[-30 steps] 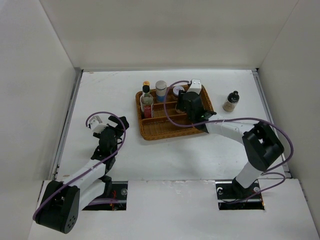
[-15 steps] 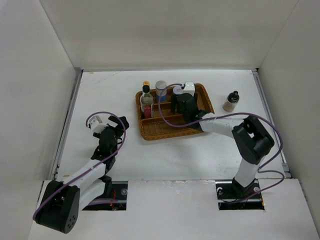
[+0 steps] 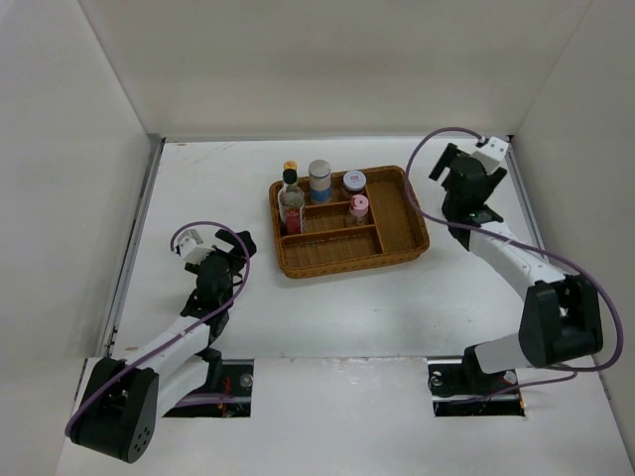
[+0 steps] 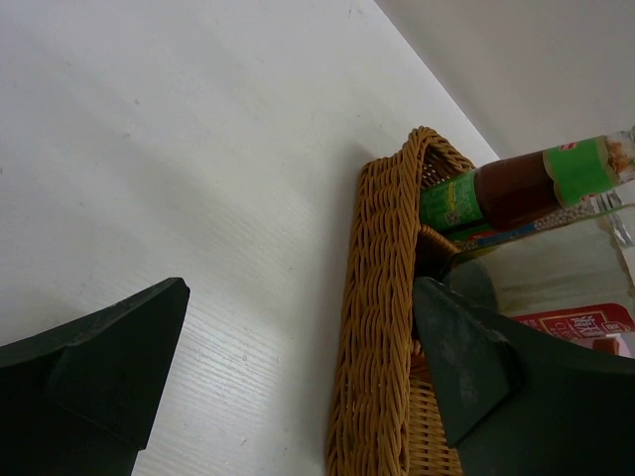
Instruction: Organize the condiment bottles
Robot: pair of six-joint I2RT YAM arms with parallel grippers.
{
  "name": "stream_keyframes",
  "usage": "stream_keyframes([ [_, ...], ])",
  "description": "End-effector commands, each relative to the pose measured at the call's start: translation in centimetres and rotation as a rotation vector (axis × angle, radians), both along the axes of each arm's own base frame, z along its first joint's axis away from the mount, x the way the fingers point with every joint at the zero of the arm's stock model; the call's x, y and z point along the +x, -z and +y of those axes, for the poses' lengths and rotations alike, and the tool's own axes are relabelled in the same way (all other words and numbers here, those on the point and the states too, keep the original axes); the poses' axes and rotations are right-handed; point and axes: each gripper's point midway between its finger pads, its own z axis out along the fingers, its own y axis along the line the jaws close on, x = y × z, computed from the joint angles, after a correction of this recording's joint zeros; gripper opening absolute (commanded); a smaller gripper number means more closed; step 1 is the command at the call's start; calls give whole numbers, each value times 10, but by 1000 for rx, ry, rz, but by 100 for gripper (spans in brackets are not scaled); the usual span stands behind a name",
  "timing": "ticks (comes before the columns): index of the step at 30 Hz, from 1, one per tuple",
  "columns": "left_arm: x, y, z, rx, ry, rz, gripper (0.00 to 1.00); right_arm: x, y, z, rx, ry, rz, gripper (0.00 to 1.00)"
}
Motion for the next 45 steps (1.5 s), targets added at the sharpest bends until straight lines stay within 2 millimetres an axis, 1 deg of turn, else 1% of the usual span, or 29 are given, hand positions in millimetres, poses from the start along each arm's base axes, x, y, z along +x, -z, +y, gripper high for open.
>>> stream_keyframes([
  [1, 1, -10, 1, -21, -4, -51, 100, -2, 31, -47, -41, 141, 108, 100],
  [3, 1, -9, -1, -23, 3, -46, 100, 5, 44, -64, -39, 175, 150, 100],
  [4, 1, -9, -3, -24, 10, -49, 100, 9, 51, -70, -37, 177, 174, 100],
  [6, 1, -11, -4, -22, 10, -52, 100, 15, 65, -72, -19, 157, 207, 100],
  [9, 2, -7, -1, -21, 3, -39, 100, 30, 82, -68, 19, 111, 231, 100],
  [13, 2, -9, -4, -19, 10, -46, 100, 40, 90, -73, 26, 112, 241, 98],
  [15, 2, -7, -1, -19, 3, -40, 100, 46, 90, -75, 24, 113, 236, 94],
  [18, 2, -9, -4, -20, 11, -45, 100, 52, 99, -76, 21, 103, 259, 87],
  [20, 2, -9, -3, -18, 7, -45, 100, 51, 105, -78, 28, 104, 273, 79],
  [22, 2, -6, -1, -16, 2, -37, 100, 50, 108, -80, 37, 110, 275, 67],
  [23, 2, -6, -2, -17, 5, -37, 100, 50, 105, -80, 39, 117, 266, 61],
  [24, 2, -8, -3, -18, 10, -41, 100, 48, 99, -79, 40, 118, 248, 58],
  [26, 2, -9, -4, -16, 9, -45, 100, 43, 83, -82, 39, 132, 209, 55],
  [27, 2, -7, -3, -14, 6, -39, 100, 40, 71, -83, 40, 138, 184, 53],
  [29, 3, -6, -2, -14, 2, -34, 100, 33, 45, -84, 45, 142, 127, 52],
  [30, 3, -7, -2, -17, 5, -38, 100, 30, 29, -81, 48, 133, 91, 52],
  [31, 3, -8, -3, -18, 7, -43, 100, 27, 19, -76, 50, 121, 68, 52],
  [33, 2, -11, -3, -18, 3, -54, 100, 15, -9, -59, 55, 82, 7, 52],
  [35, 2, -9, 1, -13, -9, -48, 100, 5, -32, -38, 67, 23, -48, 52],
  [36, 2, -8, 0, -14, -5, -43, 100, 1, -43, -22, 75, -19, -73, 53],
  [38, 2, -9, 0, -15, -5, -45, 100, -9, -63, 15, 90, -120, -117, 53],
  [42, 2, -7, 3, -6, -23, -36, 100, -31, -101, 101, 129, -347, -200, 53],
  [44, 2, -7, 4, -7, -23, -33, 100, -38, -111, 143, 141, -452, -215, 53],
  [45, 1, -8, 3, -8, -23, -37, 100, -40, -112, 162, 142, -497, -215, 53],
])
